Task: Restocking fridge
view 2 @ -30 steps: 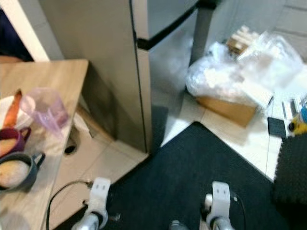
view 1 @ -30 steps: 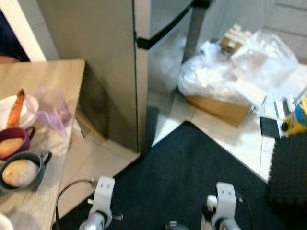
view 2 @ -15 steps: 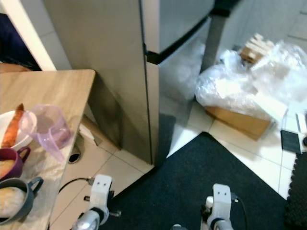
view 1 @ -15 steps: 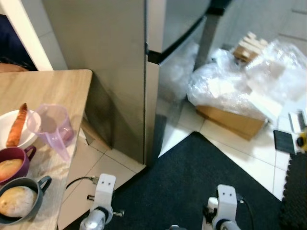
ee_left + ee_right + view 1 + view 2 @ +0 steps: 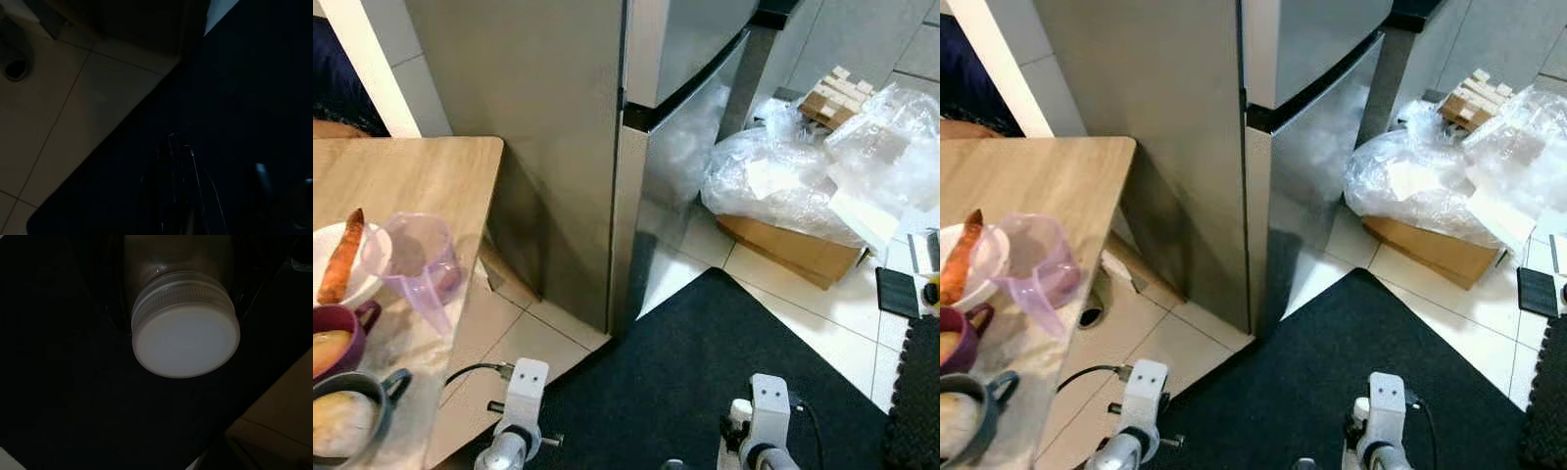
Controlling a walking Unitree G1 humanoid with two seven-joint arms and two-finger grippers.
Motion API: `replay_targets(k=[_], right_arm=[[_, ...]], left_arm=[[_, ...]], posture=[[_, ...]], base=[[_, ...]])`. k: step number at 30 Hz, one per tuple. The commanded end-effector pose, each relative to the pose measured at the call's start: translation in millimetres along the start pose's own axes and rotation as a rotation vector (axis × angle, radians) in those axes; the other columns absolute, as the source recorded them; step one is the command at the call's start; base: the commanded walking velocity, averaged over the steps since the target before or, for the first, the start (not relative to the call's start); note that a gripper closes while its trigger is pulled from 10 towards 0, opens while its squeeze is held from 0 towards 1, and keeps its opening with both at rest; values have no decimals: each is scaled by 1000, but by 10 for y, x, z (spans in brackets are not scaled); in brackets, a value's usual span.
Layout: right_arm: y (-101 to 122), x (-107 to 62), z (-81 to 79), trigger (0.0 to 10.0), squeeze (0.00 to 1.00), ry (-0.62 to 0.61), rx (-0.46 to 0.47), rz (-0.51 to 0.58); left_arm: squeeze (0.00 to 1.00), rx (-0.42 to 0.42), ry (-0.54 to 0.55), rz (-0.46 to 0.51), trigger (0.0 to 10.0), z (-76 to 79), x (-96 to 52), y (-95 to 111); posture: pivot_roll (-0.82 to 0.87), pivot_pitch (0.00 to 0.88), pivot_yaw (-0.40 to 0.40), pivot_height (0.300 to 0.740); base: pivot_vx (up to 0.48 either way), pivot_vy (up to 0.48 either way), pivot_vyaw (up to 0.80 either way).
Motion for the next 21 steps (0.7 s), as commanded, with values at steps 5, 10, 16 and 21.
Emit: replay_targets(k=[5,10,16,21], right_arm=[[-49,-17,69,10000,0,-6,-33,-20],[-38,-12,72,10000,0,0,-63,-21],[-16,-6,68,10000,0,2,-56,-14],[-9,-4,73,10000,0,-8,-41,-11]], left_arm=[[0,-54,86,-10,10000,-127,-30,-56],[0,-61,95,-1,10000,-149,-39,-54],[0,-18,114,-11,10000,-187,-48,-68],[0,-16,142,44,10000,-246,-44,33]], posture=[[-121,117,8,740],[-120,114,5,740],[-120,109,3,740],[-119,108,2,740]], base=[[0,0,0],[0,0,0],[0,0,0],[155,0,0]])
Point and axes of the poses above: a point about 5 cm out from each wrist's last joint towards the gripper, its own x axis pointing out of the wrist towards the gripper, its own y axis along the axis of the wrist's last joint, z = x × y, the point moved 4 cm from there along x, pointing out of the wrist towards the gripper, and after that the axes turned 11 degrees about -x, right-handed, at the moved point
